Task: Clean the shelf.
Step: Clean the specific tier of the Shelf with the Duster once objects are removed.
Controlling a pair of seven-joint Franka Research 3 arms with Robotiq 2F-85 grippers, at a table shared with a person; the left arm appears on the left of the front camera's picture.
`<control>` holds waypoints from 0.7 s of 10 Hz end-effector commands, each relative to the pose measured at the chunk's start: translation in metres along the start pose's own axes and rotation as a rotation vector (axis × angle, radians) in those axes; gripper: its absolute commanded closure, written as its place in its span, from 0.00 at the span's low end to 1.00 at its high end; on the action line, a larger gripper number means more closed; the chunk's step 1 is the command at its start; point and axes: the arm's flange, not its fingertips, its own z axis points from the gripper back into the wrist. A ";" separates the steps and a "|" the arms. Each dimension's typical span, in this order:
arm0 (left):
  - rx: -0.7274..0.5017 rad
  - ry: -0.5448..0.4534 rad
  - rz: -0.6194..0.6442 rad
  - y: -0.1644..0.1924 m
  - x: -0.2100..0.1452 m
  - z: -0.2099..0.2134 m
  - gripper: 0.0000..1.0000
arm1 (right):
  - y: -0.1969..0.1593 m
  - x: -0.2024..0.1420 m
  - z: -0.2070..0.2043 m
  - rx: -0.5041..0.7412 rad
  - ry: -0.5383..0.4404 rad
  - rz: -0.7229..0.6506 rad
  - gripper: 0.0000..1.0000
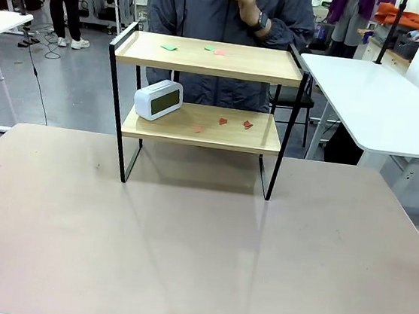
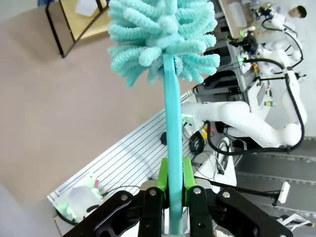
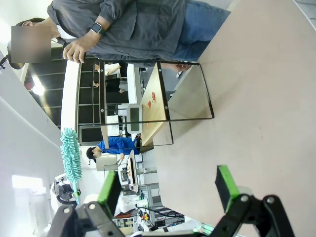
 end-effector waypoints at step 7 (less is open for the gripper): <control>0.096 -0.108 0.080 -0.020 0.039 -0.060 0.88 | 0.000 0.002 -0.002 0.029 -0.014 0.022 0.00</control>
